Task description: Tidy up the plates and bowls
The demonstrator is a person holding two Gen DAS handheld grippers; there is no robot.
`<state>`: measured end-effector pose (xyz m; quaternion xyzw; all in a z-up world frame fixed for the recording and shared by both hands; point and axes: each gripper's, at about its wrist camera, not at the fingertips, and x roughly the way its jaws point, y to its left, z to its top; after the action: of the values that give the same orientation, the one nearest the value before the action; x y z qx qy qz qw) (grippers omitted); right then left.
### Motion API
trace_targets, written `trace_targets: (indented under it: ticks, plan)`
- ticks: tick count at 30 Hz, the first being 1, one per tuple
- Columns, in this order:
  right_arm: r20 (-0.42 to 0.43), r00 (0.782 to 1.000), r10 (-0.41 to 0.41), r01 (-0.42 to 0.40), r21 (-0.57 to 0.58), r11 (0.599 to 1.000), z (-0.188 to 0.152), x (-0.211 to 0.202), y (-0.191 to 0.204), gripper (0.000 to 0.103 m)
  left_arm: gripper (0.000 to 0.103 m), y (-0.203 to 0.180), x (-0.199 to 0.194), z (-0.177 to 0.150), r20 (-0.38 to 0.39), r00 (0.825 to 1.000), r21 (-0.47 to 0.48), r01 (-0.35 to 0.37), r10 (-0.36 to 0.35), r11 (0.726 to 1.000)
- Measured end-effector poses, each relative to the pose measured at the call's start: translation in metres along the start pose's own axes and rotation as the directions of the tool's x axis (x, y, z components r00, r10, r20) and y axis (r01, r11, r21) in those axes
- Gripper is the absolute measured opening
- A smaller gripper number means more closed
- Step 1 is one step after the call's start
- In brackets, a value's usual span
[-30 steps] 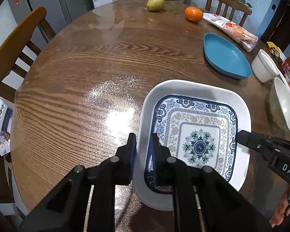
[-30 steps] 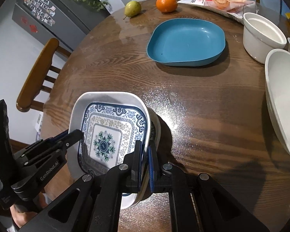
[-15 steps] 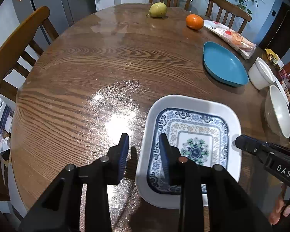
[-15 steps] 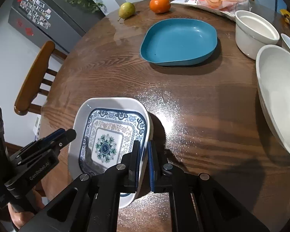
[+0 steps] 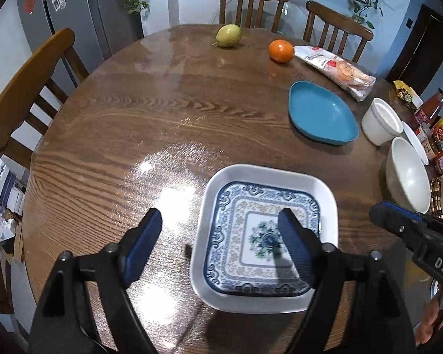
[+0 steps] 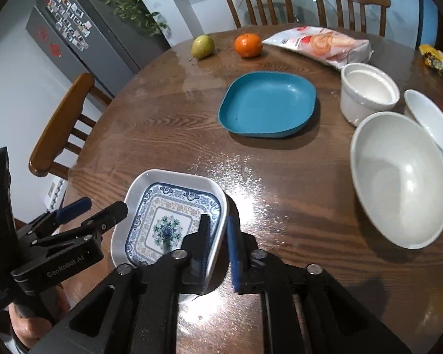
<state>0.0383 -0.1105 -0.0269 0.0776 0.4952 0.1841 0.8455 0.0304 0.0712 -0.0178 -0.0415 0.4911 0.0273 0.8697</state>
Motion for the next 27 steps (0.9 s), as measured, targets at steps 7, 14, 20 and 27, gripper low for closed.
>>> trace_targets:
  ticks: [7,14,20,27]
  plan:
    - [0.073,0.997,-0.037,0.035,0.021,0.999,-0.001,-0.026,-0.013,0.066,0.086,-0.016,-0.004,0.003,0.004,1.0,0.032,0.025,-0.025,0.999]
    - [0.094,0.994,-0.061,0.053,0.082,0.995,0.0,-0.042,-0.037,0.069,0.086,-0.034,-0.005,0.012,0.016,0.998,0.059,0.052,-0.053,0.997]
    - [0.112,0.989,-0.092,0.079,0.117,0.99,0.003,-0.054,-0.055,0.069,0.086,-0.048,-0.004,0.023,0.044,0.997,0.076,0.062,-0.065,0.995]
    - [0.132,0.983,-0.126,0.111,0.109,0.988,0.019,-0.062,-0.066,0.069,0.086,-0.064,0.003,0.051,0.069,0.994,0.119,0.078,-0.087,0.99]
